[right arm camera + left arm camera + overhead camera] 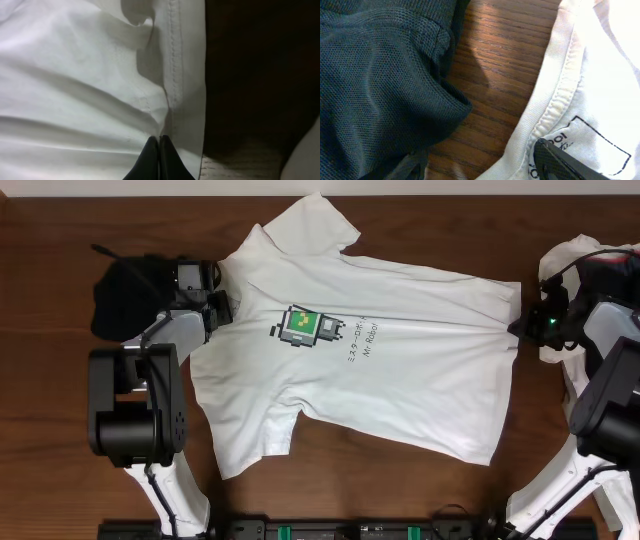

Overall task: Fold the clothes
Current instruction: 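Release the collar and right shoulder, lifting both grippers away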

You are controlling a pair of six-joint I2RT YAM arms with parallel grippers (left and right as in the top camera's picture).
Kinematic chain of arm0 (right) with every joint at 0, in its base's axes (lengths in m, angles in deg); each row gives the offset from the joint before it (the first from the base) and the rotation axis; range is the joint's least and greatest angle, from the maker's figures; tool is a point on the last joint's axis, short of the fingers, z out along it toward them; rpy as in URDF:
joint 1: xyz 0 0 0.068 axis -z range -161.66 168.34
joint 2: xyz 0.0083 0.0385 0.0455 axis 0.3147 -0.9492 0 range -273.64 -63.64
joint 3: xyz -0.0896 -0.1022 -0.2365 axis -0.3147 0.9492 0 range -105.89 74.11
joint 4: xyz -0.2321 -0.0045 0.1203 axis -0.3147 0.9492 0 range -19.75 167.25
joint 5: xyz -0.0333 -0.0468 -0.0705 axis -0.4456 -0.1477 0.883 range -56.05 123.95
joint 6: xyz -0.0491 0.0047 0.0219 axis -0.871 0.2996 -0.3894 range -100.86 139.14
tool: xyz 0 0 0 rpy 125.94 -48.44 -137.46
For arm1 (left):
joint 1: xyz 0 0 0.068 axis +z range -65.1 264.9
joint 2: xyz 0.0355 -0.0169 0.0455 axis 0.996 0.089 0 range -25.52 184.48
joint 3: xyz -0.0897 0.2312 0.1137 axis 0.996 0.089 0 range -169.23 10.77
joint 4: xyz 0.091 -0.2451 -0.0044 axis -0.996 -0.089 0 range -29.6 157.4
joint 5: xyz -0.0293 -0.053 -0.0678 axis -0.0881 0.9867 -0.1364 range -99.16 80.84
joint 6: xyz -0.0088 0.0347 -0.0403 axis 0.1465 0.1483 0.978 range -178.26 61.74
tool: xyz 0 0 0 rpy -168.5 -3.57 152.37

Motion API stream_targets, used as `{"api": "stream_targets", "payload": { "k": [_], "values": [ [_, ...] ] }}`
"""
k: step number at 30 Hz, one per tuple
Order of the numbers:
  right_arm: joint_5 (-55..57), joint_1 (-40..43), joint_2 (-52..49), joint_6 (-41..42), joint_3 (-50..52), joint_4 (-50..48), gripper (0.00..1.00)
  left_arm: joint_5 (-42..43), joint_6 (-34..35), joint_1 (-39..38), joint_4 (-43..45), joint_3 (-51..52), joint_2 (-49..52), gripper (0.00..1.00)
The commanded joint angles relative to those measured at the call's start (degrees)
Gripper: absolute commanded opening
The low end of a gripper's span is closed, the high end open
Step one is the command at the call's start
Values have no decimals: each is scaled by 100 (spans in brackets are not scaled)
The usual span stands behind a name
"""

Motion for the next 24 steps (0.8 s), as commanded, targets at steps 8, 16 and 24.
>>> {"api": "stream_targets", "payload": {
  "k": [8,16,24],
  "values": [
    [284,-26,15,-111,-153,-79,16,-55,46,35,-66,66,190,71],
    [-33,-26,17,-111,-160,-289,43,-50,46,-11,-31,-90,-63,71],
    [-531,-55,15,-109,-227,-671,53,-48,212,-214,-127,-111,-966,72]
  ]
}}
